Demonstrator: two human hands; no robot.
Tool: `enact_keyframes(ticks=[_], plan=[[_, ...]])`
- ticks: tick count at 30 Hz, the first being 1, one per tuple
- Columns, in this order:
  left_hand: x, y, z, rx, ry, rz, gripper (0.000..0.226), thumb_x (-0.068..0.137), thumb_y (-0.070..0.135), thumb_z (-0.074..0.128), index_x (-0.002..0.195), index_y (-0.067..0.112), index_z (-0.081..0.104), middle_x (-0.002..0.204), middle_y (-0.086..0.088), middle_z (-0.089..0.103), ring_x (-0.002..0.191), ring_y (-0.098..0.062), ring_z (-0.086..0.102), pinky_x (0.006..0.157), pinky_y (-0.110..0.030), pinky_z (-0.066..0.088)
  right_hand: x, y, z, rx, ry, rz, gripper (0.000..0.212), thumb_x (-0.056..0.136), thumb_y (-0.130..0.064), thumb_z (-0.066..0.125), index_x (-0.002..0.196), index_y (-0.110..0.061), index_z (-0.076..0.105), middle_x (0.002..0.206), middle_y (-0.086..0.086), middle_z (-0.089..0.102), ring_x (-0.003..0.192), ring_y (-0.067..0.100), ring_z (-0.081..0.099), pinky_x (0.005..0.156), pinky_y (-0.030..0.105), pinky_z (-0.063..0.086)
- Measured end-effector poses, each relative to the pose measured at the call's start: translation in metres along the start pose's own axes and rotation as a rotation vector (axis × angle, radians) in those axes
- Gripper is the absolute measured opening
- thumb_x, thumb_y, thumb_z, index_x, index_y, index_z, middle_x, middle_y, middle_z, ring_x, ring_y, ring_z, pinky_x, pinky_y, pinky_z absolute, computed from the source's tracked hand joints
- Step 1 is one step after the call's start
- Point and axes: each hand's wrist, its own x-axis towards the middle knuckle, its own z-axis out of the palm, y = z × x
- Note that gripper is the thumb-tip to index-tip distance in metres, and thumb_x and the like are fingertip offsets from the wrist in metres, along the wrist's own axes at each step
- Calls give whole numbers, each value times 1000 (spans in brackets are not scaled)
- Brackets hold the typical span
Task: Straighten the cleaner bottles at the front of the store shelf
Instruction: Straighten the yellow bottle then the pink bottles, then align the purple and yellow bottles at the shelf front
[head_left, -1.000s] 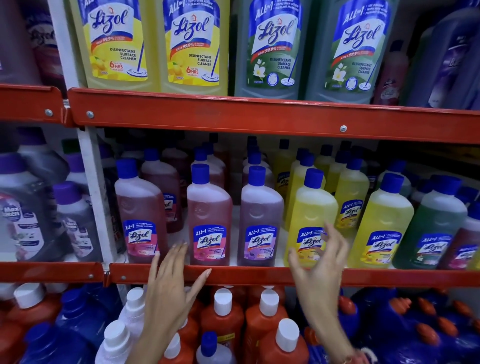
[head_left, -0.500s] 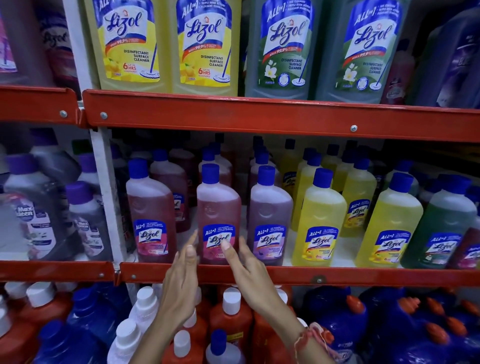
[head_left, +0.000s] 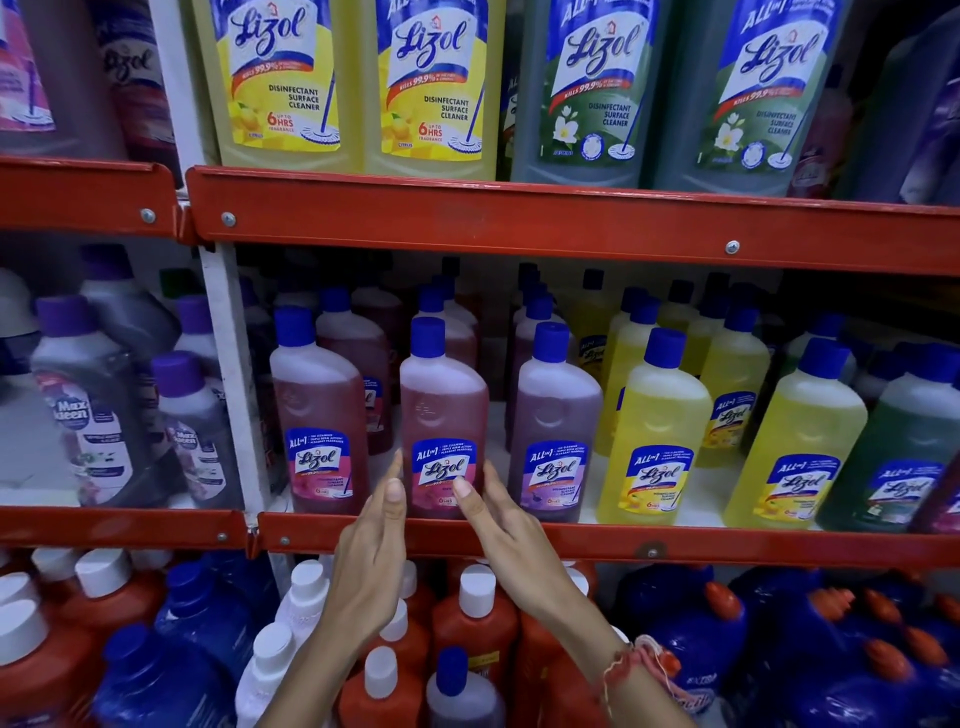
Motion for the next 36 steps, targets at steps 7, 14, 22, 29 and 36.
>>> enact_keyframes(ticks=[7, 14, 22, 29, 36], plan=[[-12, 7, 5, 45, 207, 123, 79, 83, 78, 16, 133, 28, 52, 127, 14, 55, 107, 21, 46, 81, 4, 33, -15, 0, -17, 118, 354, -79, 27, 91, -44, 53, 113, -33, 64, 103, -21, 69, 89, -25, 57, 76, 2, 42], [-21, 25, 52, -11, -16, 150, 68, 89, 71, 22, 129, 28, 55, 128, 14, 63, 121, 4, 54, 101, -10, 38, -30, 22, -48, 66, 663, -16, 41, 93, -39, 52, 130, -22, 56, 130, -1, 63, 114, -2, 58, 89, 11, 42], [-10, 46, 85, -112, -221, -43, 68, 87, 66, 23, 143, 33, 42, 140, 20, 49, 122, 16, 41, 105, -11, 26, -23, 23, -54, 133, 422, 83, 67, 92, -53, 42, 150, -24, 28, 152, -3, 43, 139, 15, 40, 116, 38, 31], [-10, 46, 88, -130, -215, -52, 67, 83, 66, 21, 141, 38, 41, 115, 38, 47, 94, 39, 39, 75, 11, 29, -26, 25, -62, 122, 399, 64, 64, 90, -54, 41, 148, -28, 32, 142, -3, 54, 129, 12, 50, 102, 25, 38], [-10, 44, 90, -115, -187, -55, 76, 78, 73, 19, 139, 36, 45, 117, 35, 50, 107, 23, 46, 80, 9, 27, -30, 26, -69, 97, 414, 62, 62, 92, -53, 41, 147, -26, 35, 146, -5, 51, 133, 12, 45, 100, 22, 32]])
